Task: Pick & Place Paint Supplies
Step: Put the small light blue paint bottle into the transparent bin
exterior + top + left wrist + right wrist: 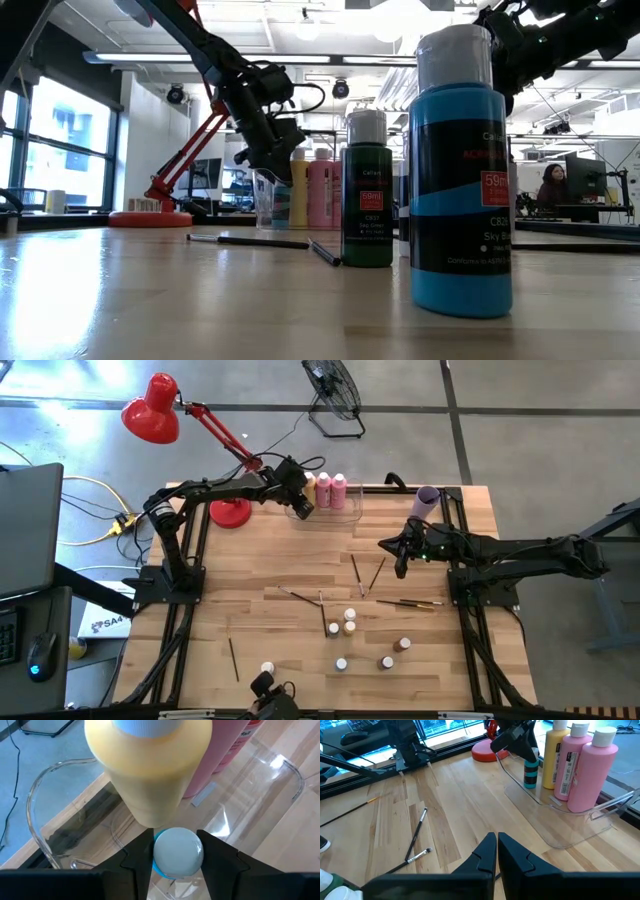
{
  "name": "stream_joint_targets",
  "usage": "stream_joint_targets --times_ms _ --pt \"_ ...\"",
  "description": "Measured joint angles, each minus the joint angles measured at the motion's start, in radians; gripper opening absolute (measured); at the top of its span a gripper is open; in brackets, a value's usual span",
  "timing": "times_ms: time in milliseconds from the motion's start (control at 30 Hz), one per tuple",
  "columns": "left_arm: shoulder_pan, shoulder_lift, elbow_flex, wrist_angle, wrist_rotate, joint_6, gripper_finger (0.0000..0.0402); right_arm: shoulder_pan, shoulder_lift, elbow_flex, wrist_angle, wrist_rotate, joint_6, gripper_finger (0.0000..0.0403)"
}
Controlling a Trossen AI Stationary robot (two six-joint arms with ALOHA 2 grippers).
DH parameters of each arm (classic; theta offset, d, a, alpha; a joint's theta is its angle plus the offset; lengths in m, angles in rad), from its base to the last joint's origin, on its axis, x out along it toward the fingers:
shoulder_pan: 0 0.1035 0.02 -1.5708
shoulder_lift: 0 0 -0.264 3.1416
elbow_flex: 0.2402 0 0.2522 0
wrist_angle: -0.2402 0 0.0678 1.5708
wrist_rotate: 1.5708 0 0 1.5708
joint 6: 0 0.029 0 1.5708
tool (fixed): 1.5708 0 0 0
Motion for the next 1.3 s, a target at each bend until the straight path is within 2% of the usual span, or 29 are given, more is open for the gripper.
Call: stream_joint_targets --times_ms 133,367,500,1300 --pt "0.000 0.000 0.000 -0.001 0.000 0.009 0.0159 0.000 0.000 0.000 0.000 0.000 0.000 0.0008" --pt "-0.001 0.000 0.000 0.001 0.011 0.026 0.0237 0.000 0.000 0.000 0.000 0.000 0.000 0.0008" --pt "0.000 0.000 -0.001 0.005 0.011 0.026 0.0264 0.000 0.000 0.000 0.000 0.000 0.000 0.0008" --pt "-0.002 0.000 -0.001 0.007 0.011 0.025 0.0269 0.000 0.000 0.000 0.000 0.000 0.000 0.0008"
